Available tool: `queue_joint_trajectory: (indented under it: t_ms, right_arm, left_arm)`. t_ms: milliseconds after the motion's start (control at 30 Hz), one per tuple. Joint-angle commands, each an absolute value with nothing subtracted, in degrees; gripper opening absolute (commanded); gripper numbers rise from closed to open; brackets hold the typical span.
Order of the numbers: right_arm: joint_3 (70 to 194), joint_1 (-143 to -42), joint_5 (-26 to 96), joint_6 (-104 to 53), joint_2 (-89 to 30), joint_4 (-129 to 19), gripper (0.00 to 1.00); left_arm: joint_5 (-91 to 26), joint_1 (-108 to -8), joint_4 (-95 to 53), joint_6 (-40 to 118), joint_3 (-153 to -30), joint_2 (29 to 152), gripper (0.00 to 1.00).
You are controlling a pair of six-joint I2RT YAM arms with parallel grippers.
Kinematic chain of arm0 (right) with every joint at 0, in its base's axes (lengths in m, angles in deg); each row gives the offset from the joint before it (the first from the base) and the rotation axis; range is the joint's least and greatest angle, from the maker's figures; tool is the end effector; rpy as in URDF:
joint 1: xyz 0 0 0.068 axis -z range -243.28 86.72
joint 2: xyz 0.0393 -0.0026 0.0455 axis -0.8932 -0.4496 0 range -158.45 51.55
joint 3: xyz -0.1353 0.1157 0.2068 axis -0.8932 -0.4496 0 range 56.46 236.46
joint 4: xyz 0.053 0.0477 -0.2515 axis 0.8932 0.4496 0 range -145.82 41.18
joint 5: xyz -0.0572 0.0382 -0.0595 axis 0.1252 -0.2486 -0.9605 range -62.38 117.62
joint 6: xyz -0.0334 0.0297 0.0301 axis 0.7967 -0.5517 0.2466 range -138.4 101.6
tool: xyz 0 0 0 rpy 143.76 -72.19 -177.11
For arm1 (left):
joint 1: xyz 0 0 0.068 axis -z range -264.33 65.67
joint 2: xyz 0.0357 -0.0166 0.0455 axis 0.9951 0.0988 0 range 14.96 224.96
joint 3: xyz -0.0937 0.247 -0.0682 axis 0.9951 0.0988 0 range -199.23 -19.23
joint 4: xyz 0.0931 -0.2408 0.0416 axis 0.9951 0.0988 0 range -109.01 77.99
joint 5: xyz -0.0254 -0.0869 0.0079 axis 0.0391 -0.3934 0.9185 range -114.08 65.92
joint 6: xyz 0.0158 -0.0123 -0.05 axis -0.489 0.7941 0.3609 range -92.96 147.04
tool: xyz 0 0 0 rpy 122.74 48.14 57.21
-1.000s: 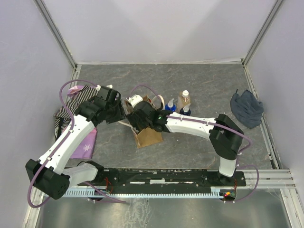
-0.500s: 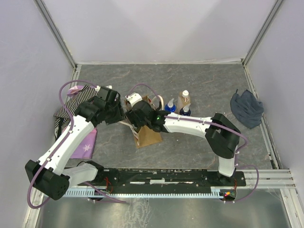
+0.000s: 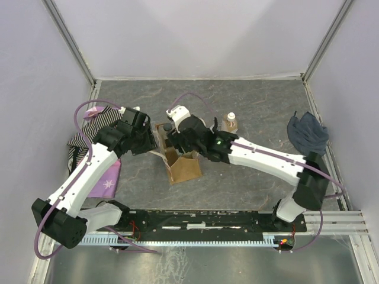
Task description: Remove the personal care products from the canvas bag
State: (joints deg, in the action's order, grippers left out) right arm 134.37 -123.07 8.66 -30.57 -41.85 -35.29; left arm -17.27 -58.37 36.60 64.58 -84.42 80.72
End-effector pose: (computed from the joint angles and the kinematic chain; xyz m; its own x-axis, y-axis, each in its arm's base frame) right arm 0.1986 0.3181 0.3061 -0.4336 -0.3487 -0.8309 -0.6073 0.7943 -0.0164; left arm 0.1979 -0.0916 0.3210 -0.8210 -0.2732 -0.5014 -0.1576 0.9524 -0.2609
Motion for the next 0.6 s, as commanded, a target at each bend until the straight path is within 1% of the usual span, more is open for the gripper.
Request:
queue_joint_trajectory:
  t_ms: [0, 133, 300, 567]
  right_arm:
    - [142.47, -122.90, 4.28, -27.37, -32.71, -36.85, 0.35]
    - [146.41, -122.00, 2.19, -25.36, -31.02, -34.77, 0.36]
    - [150.55, -118.36, 2.67, -23.90, -30.72, -32.97, 0.37]
    - [151.58, -110.58, 2.50, -23.15, -26.35, -30.29, 0.38]
  left_arm:
    - [-18.61, -58.49, 34.66, 63.69, -84.92, 80.70, 0.56]
    - [-18.83, -58.54, 34.55, 63.69, -84.93, 80.93, 0.56]
    - [-18.86, -58.49, 34.45, 63.61, -85.04, 80.95, 0.56]
    - [-19.10, -58.53, 33.85, 63.58, -84.41, 81.41, 0.56]
